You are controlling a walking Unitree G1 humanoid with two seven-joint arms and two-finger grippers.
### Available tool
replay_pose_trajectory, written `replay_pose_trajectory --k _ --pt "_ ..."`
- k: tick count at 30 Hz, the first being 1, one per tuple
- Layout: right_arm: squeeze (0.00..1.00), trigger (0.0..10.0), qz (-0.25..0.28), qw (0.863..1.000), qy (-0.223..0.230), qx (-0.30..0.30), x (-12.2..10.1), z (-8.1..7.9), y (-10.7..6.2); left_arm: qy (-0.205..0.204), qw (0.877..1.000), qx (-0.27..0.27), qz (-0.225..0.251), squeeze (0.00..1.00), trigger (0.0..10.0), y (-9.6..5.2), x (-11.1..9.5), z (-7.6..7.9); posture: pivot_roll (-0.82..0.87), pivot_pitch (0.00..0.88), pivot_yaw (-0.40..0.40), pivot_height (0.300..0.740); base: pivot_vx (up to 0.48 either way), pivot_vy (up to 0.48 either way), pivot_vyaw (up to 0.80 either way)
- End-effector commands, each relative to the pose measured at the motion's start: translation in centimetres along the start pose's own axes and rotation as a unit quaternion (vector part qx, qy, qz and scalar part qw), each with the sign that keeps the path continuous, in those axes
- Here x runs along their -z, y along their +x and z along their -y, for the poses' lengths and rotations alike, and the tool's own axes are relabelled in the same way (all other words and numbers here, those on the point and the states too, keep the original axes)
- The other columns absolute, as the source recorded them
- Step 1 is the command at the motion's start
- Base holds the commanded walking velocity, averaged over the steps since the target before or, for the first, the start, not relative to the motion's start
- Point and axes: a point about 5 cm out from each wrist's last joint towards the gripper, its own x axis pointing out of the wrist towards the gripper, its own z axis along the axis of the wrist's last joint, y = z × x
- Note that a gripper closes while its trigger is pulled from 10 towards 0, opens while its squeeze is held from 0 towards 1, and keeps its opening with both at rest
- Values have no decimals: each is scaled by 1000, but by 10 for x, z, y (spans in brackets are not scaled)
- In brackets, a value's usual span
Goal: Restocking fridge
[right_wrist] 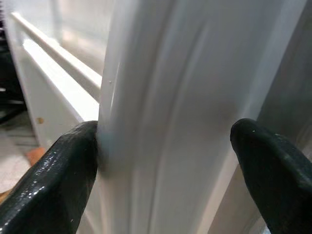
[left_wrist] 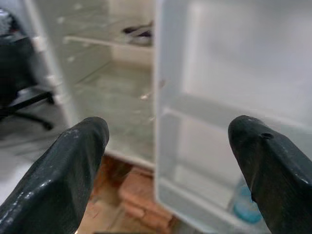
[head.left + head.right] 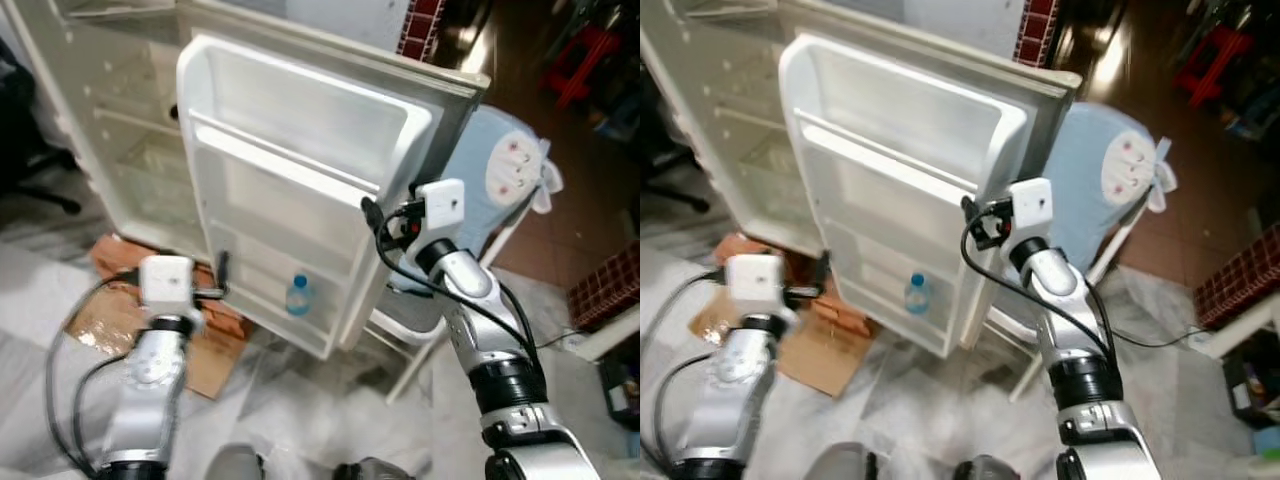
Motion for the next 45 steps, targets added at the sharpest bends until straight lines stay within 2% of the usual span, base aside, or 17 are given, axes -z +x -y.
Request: replay_pose_trajectory --k 1,3,5,8,9,11,12,13,15,20,24,25,28,34,39,40,45 --pt "0 10000 -10 1000 13 -15 2 13 -7 1 1000 8 0 0 10000 0 -1 4 46 80 -64 740 0 0 0" --pt "0 10000 -33 992 33 -117 8 2 -16 2 1000 7 -1 0 10000 -1 -1 4 45 82 -65 740 0 0 0" --pt "0 10000 -38 989 40 -138 9 -1 -18 2 1000 7 -1 0 10000 -1 -1 4 45 82 -65 740 0 0 0" --pt "0 10000 -78 969 33 -234 20 -3 -37 1 1000 7 -3 0 10000 0 -1 4 42 83 -66 740 0 0 0" --pt "0 10000 -78 969 33 -234 20 -3 -37 1 1000 7 -3 0 10000 0 -1 4 42 83 -66 740 0 0 0" --pt "0 10000 -123 967 -37 -219 36 10 -41 2 1000 8 -3 0 10000 0 0 5 42 83 -64 740 0 0 0" --pt "0 10000 -123 967 -37 -219 36 10 -41 2 1000 8 -3 0 10000 0 0 5 42 83 -64 740 0 0 0" --pt "0 10000 -156 965 -85 -192 44 20 -39 3 1000 9 -4 0 10000 0 0 5 42 83 -64 740 0 0 0" --pt "0 10000 -181 958 -120 -187 48 28 -39 4 1000 9 -5 0 10000 0 -1 5 49 82 -60 740 0 0 0" --pt "0 10000 -233 939 -177 -182 49 47 -38 9 1000 9 -7 0 10000 -1 -1 1 63 80 -62 740 0 0 0" --pt "0 10000 -299 905 -262 -151 54 71 -42 11 1000 3 -10 0 10000 -2 1 -3 71 78 -68 740 0 0 0" --pt "0 10000 -299 905 -262 -151 54 71 -42 11 1000 3 -10 0 10000 -2 1 -3 71 78 -68 740 0 0 0" --pt "0 10000 -318 897 -297 -73 50 90 -37 11 1000 3 -11 0 10000 -3 1 -2 73 74 -68 740 0 0 0" --pt "0 10000 -243 917 -308 74 22 100 -13 12 1000 7 -12 0 10000 -1 1 0 72 71 -64 740 0 0 0" --pt "0 10000 -114 961 -199 157 -12 87 16 14 1000 8 -11 0 10000 1 -1 0 78 69 -61 740 0 0 0" --pt "0 10000 -114 961 -199 157 -12 87 16 14 1000 8 -11 0 10000 1 -1 0 78 69 -61 740 0 0 0" --pt "0 10000 -24 982 -92 161 -33 65 36 4 1000 -4 -20 0 10000 0 2 -1 78 71 -64 740 0 0 0"
